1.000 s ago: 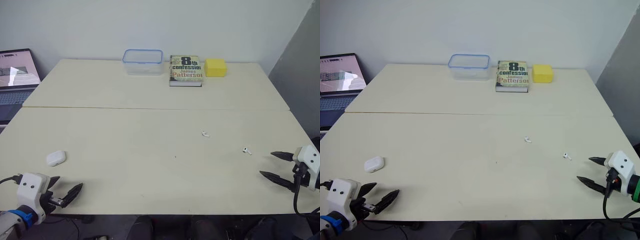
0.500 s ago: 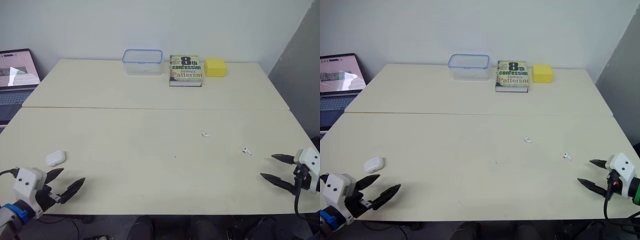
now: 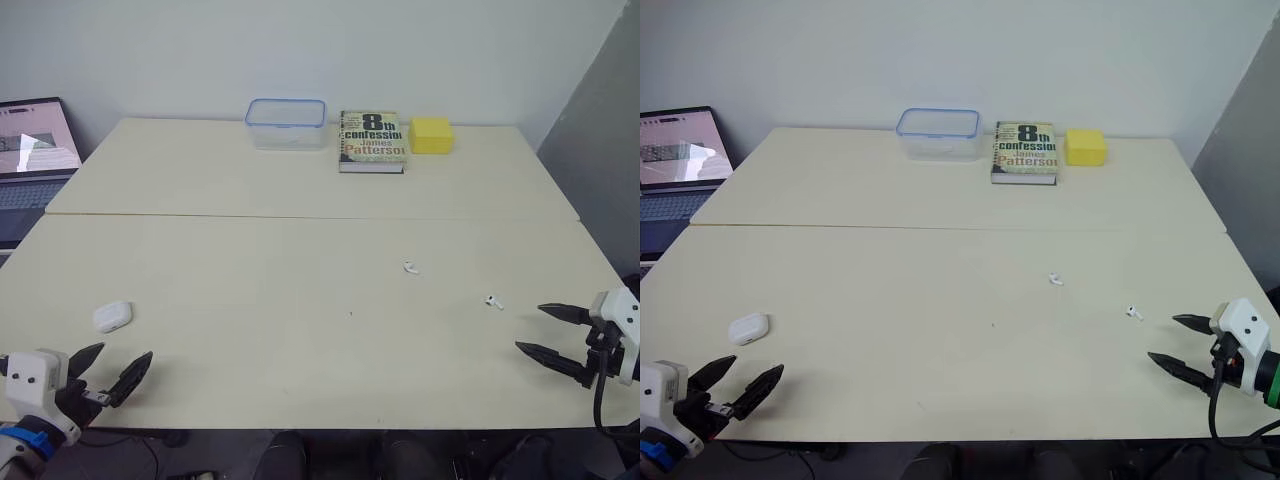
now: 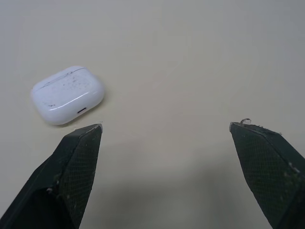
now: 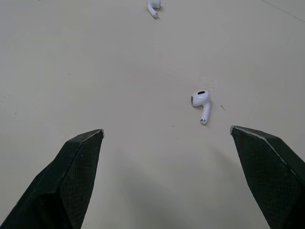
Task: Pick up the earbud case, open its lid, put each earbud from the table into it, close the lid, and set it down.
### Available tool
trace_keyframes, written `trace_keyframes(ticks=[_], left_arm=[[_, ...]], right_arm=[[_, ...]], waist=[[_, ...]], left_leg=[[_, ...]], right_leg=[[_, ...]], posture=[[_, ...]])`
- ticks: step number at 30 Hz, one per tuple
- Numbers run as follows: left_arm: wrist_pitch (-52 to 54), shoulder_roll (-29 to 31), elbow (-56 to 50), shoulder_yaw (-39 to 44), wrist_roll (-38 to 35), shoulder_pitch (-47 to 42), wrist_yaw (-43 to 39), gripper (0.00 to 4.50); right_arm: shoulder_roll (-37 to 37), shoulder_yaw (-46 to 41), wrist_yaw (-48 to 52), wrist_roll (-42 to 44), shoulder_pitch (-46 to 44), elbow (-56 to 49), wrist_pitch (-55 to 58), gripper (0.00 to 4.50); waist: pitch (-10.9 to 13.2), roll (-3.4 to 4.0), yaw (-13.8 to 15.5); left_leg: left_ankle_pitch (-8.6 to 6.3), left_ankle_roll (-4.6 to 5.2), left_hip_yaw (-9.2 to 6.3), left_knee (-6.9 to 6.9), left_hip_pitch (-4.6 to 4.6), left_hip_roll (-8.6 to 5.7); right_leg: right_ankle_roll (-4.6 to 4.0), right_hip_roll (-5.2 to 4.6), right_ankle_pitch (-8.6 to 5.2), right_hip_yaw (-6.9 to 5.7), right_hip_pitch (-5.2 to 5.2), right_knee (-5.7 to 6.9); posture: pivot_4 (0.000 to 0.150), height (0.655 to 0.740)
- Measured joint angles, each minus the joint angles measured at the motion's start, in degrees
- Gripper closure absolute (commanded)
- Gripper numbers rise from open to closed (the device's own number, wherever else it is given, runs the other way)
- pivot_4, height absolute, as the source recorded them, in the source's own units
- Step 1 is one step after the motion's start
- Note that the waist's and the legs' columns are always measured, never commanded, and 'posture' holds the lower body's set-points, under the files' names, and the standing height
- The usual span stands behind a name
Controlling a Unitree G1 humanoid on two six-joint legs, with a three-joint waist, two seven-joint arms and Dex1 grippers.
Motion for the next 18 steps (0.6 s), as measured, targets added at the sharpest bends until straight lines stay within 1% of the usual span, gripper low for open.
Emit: trace_keyframes(ticks=[6, 10, 15, 18], left_arm=[[1.92, -4.01, -1.53, 1.56, -1.77, -0.19, 6.58, 0.0], [4.46, -6.71, -2.94, 2.02, -3.08, -1.72, 12.86, 0.0], [7.23, -9.78, -5.94, 2.37, -4.64, -2.99, 19.37, 0.0], [8.02, -10.27, -6.18, 1.89, -4.23, -2.86, 21.94, 0.0]], right_arm=[[-0.15, 0.61, -0.05, 0.0, -4.5, -0.16, 0.32, 0.04], [-0.76, 4.18, 0.24, 1.38, -9.95, -3.24, 2.06, 0.04], [-3.87, 11.87, 2.7, 4.73, -24.56, -8.03, 6.96, 0.04], [-4.01, 18.5, 5.51, 5.87, -34.56, -7.59, 10.07, 0.04]], waist=[[0.0, 0.01, -0.07], [0.0, 0.01, -0.03], [0.03, 0.02, -0.19], [0.03, 0.0, -0.14]], left_leg=[[0.0, 0.0, 0.02, 0.01, 0.02, 0.01], [0.0, 0.0, -0.03, 0.06, 0.0, 0.01], [0.0, 0.0, -0.07, 0.18, -0.04, 0.02], [0.0, -0.01, -0.1, 0.22, -0.08, 0.0]], right_leg=[[0.02, 0.0, 0.01, 0.01, 0.0, 0.0], [0.06, 0.01, 0.04, -0.02, 0.0, 0.04], [0.09, 0.03, 0.07, -0.05, 0.0, 0.05], [0.08, 0.03, 0.08, -0.06, 0.0, 0.03]], posture=[[0.15, 0.7278], [0.15, 0.7278], [0.15, 0.7278], [0.15, 0.7278]])
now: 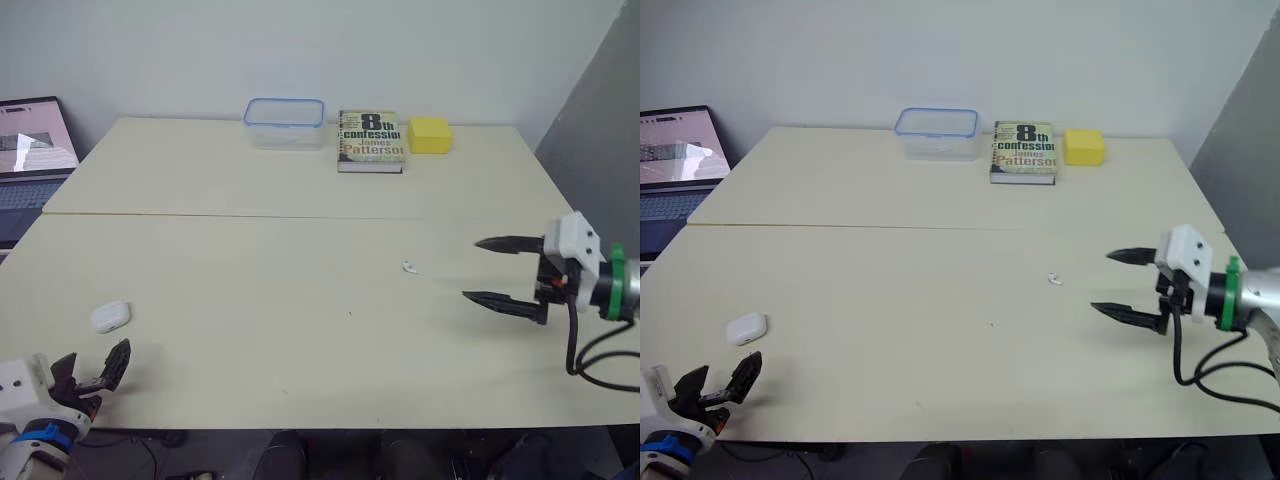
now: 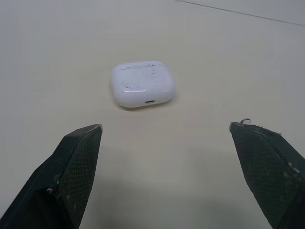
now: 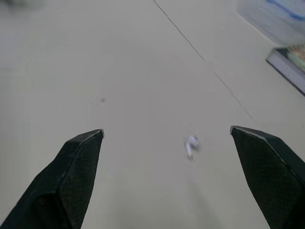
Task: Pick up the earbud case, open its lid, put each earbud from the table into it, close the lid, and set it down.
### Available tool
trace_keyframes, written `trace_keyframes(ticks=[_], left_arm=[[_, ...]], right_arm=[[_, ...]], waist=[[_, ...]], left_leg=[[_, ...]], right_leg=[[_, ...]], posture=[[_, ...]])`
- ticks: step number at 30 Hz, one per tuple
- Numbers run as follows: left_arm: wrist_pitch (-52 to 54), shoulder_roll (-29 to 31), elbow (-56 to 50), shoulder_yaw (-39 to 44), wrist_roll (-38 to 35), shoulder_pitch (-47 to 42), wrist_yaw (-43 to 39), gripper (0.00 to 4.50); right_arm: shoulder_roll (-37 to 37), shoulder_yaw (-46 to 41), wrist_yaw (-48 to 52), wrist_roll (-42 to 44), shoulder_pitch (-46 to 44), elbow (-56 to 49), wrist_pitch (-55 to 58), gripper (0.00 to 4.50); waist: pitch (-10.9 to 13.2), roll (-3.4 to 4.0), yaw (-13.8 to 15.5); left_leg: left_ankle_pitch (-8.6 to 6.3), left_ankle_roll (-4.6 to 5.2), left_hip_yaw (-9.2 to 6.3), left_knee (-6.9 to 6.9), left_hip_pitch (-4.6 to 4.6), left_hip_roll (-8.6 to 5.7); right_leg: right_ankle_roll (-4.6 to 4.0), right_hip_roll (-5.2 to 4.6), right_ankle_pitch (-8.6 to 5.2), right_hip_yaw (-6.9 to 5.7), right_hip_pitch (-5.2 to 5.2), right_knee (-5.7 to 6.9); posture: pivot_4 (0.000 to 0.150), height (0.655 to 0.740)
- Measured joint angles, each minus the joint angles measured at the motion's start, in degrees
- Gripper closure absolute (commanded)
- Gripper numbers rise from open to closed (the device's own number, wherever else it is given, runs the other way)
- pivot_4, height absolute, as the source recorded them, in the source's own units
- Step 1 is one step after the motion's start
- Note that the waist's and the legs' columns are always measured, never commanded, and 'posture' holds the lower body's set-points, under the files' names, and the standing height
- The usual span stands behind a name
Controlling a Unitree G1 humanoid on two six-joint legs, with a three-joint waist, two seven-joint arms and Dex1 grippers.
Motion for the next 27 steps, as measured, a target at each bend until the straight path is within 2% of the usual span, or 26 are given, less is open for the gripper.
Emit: trace_keyframes(ticks=[6, 11, 19, 27], left_arm=[[0.5, -0.88, -1.34, -2.25, 0.98, -1.59, 3.4, 0.0], [0.57, -1.69, -1.49, -2.94, 1.54, -3.1, 6.41, 0.0], [5.31, 0.83, 1.78, -3.42, 2.61, -9.99, 11.35, 0.0], [7.99, 4.59, 9.51, -6.93, 6.81, -17.54, 12.2, 0.0]], right_arm=[[6.36, 12.49, 6.45, -0.44, -17.26, 6.21, 2.32, 0.04], [12.24, 17.69, 8.86, -1.93, -23.81, 10.19, 2.05, 0.04], [16.05, 19.63, 10.34, -2.97, -25.74, 11.8, 1.52, 0.04], [18.45, 20.08, 10.59, -4.17, -26.33, 12.6, 1.08, 0.04]], waist=[[0.02, -0.02, 0.11], [0.03, -0.01, 0.15], [0.04, 0.02, 0.12], [0.05, 0.03, 0.11]], left_leg=[[-0.01, -0.01, -0.04, 0.16, -0.06, 0.0], [-0.01, -0.01, -0.1, 0.29, -0.16, 0.01], [-0.01, -0.01, -0.11, 0.41, -0.17, 0.03], [-0.01, -0.01, -0.1, 0.43, -0.16, 0.07]], right_leg=[[-0.07, 0.0, 0.06, -0.03, 0.0, 0.0], [-0.15, 0.0, 0.14, -0.06, -0.02, 0.0], [-0.13, 0.07, 0.33, -0.08, -0.02, 0.02], [-0.21, 0.12, 0.45, -0.04, -0.03, 0.03]], posture=[[0.15, 0.7278], [0.15, 0.7278], [0.15, 0.7278], [0.15, 0.7278]])
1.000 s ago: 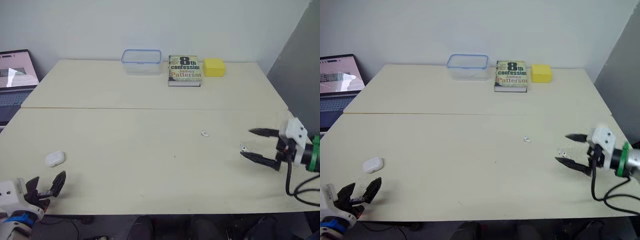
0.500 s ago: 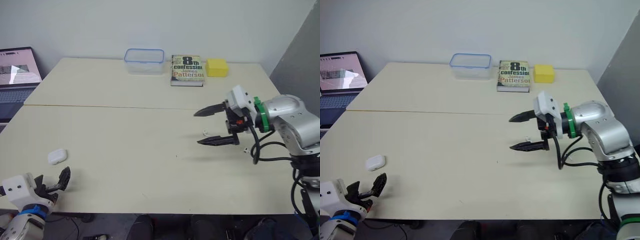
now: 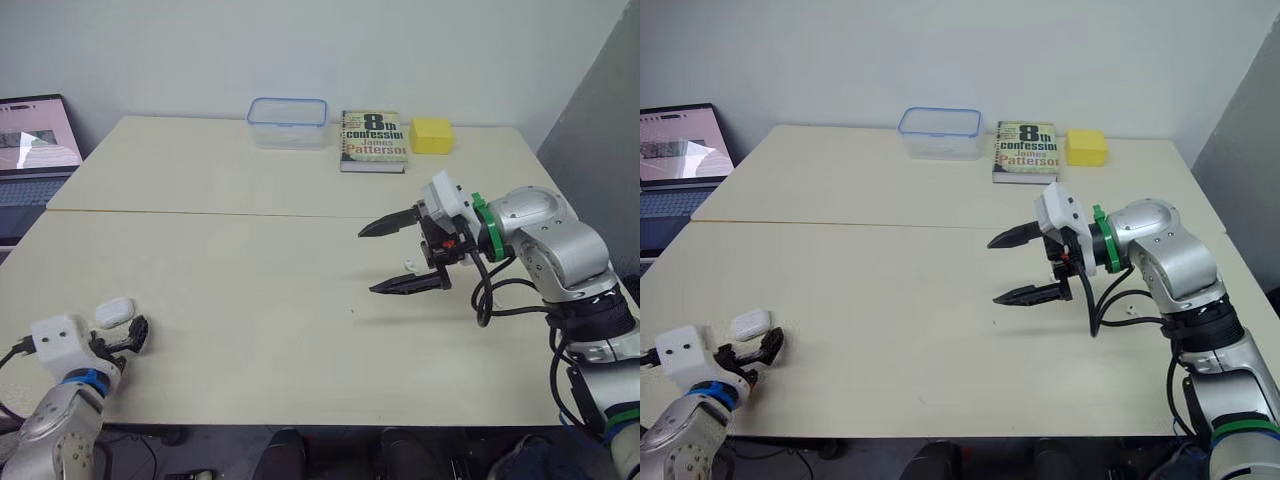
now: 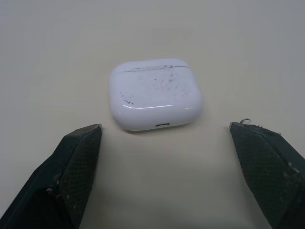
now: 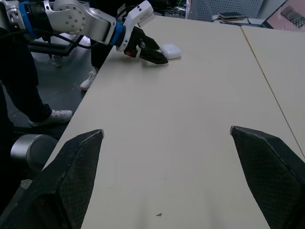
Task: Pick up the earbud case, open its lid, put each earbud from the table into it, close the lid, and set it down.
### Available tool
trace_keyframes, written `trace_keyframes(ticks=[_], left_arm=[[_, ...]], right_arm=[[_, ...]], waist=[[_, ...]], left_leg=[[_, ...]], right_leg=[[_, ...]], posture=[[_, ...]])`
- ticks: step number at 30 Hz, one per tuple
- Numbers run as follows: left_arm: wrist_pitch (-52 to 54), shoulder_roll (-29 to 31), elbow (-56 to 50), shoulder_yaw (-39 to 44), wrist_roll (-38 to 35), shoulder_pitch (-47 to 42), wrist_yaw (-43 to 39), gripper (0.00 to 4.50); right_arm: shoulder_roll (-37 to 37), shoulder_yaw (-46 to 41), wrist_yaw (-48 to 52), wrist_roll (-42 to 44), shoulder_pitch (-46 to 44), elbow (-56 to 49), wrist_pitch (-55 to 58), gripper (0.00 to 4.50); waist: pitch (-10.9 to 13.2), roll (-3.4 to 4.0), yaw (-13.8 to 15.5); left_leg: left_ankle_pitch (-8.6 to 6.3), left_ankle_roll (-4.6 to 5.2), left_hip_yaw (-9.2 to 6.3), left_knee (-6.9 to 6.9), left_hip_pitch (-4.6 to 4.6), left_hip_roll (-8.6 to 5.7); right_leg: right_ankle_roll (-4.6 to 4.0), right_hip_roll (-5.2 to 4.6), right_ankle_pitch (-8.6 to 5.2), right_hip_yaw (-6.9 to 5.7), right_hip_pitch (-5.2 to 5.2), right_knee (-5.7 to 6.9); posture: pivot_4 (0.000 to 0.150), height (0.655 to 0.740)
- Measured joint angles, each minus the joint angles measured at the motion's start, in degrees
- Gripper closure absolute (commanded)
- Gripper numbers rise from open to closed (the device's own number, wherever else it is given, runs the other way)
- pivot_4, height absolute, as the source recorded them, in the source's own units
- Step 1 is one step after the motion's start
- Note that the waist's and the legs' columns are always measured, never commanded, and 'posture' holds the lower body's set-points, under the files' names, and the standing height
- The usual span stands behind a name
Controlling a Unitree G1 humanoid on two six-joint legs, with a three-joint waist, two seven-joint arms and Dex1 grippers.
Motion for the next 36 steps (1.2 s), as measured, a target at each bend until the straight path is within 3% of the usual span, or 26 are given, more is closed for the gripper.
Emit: trace_keyframes(ticks=[18, 25, 31, 36], left_arm=[[-0.01, 5.15, 9.65, -2.34, 4.22, -7.3, -2.65, 0.0], [1.21, 4.77, 7.25, -3.16, 4.6, -5.66, -2.6, 1.66], [2.13, 4.91, 3.02, -2.64, 4.49, -1.35, -3.57, 1.66], [-2.95, 6.49, -0.07, -9.13, 5.12, 1.01, -13.71, 1.66]], right_arm=[[0.66, -0.01, -0.13, -0.57, 0.57, -0.2, -0.03, 0.04], [0.73, -0.01, -0.27, -0.57, 0.63, -0.52, -0.04, 0.0], [0.26, -0.28, -1.46, -0.56, 0.79, -1.8, -0.1, 0.0], [-4.47, -4.59, -4.9, 1.57, 5.98, -8.28, 4.71, 0.0]], waist=[[0.06, 0.18, 0.04], [0.08, 0.25, -0.06], [0.1, 0.31, -0.44], [0.16, 0.41, 0.69]], left_leg=[[0.01, -0.01, -0.03, -0.01, 0.05, 0.04], [0.01, -0.01, -0.01, -0.02, 0.07, 0.03], [-0.02, -0.04, 0.04, -0.11, 0.05, 0.02], [-0.04, -0.07, 0.03, -0.07, -0.18, -0.17]], right_leg=[[0.07, -0.02, -0.02, -0.01, 0.0, 0.04], [0.14, -0.09, -0.01, 0.09, -0.01, 0.0], [0.11, -0.14, 0.0, 0.14, -0.16, -0.03], [0.02, -0.24, 0.05, 0.03, -0.14, -0.13]], posture=[[0.15, 0.7278], [0.15, 0.7278], [0.15, 0.7278], [0.15, 0.7278]])
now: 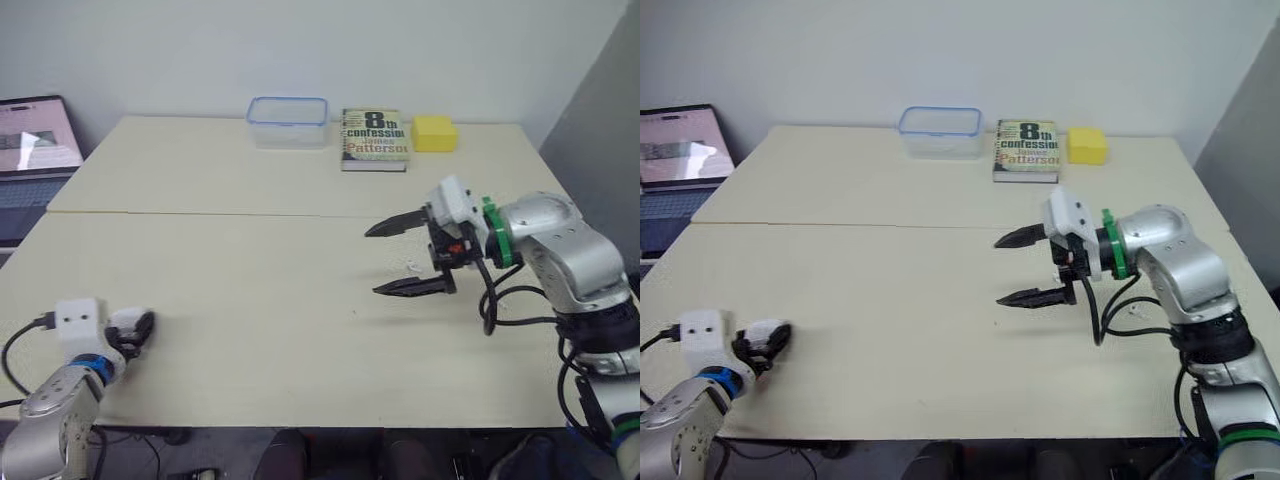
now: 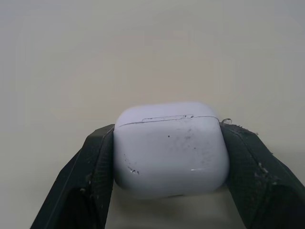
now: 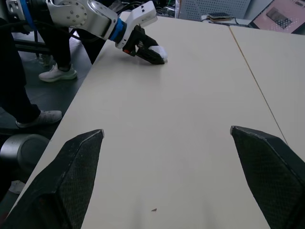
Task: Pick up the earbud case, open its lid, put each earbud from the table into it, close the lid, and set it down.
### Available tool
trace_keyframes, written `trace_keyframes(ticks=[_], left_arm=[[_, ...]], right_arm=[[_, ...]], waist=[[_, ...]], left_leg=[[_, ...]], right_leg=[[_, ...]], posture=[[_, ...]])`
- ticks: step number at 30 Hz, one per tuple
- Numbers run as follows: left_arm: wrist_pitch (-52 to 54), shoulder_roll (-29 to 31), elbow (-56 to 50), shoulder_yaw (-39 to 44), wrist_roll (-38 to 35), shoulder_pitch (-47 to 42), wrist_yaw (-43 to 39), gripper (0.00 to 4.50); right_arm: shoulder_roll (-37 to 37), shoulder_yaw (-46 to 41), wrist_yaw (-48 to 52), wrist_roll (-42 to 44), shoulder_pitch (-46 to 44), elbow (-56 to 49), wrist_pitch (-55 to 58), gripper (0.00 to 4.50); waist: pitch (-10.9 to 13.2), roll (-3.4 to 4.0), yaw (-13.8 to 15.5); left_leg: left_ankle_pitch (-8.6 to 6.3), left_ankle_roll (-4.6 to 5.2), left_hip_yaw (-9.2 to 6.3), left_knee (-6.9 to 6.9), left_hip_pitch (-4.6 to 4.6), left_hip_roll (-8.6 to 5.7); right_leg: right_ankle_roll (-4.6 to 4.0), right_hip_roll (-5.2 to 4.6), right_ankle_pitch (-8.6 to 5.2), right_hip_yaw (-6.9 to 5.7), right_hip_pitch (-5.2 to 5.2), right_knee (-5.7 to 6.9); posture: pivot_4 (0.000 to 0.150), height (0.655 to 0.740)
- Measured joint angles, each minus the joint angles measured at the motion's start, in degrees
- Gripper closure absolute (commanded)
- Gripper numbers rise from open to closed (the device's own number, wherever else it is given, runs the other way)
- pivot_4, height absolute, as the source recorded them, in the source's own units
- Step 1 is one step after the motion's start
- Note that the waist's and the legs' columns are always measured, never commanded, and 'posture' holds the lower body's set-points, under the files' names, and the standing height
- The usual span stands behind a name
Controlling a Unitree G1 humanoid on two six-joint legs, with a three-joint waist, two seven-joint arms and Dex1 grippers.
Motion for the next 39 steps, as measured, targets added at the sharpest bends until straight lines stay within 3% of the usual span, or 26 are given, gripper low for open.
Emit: trace_keyframes(ticks=[6, 12, 20, 26, 39], left_arm=[[-11.28, -1.99, -2.07, -18.64, 1.44, -6.38, -17.26, 1.66], [-31.38, -4.39, -1.43, -32.49, 5.74, -16.1, -31.94, 1.66], [-49.06, -7.6, 8.37, -35.17, 7.7, -22.93, -38.47, 1.66], [-54.42, -8.25, 10.57, -35.72, 7.67, -24.03, -40.23, 1.66], [-55.94, -8.69, 10.86, -35.78, 7.65, -23.63, -40.33, 1.66]], right_arm=[[-4.76, -9.66, -9.63, 12.01, 9.92, -11.91, 19.58, 0.0], [3.24, -17.62, -28.8, 28.81, 12.33, -17.32, 43.12, 0.0], [14.98, -19.3, -45.6, 34.59, 12.28, -13.73, 56.96, 0.0], [21.6, -20.28, -51.47, 36.76, 11.43, -10.98, 59.49, 0.0], [23.8, -17.92, -54.27, 37.29, 10.46, -8.28, 59.48, 0.0]], waist=[[0.03, 0.1, 1.15], [0.05, 0.06, -0.57], [0.06, 0.07, -0.74], [0.06, 0.08, -0.8], [0.06, 0.08, -1.04]], left_leg=[[0.05, 0.07, -0.02, 0.31, -0.69, -0.01], [0.04, 0.08, 0.27, 0.2, -0.69, 0.1], [0.05, 0.1, 0.19, 0.25, -0.71, 0.23], [0.05, 0.11, 0.26, 0.25, -0.71, 0.23], [0.05, 0.11, 0.23, 0.26, -0.7, 0.24]], right_leg=[[0.12, 0.0, 0.17, -0.03, -0.37, -0.11], [0.04, 0.48, 0.22, 0.09, -0.65, 0.05], [0.15, 0.98, 0.17, 0.07, -0.7, 0.16], [0.18, 0.97, 0.18, 0.07, -0.71, 0.14], [0.24, 0.99, 0.15, 0.07, -0.71, 0.15]], posture=[[0.15, 0.7278], [0.15, 0.7278], [0.15, 0.7278], [0.15, 0.7278], [0.15, 0.7278]])
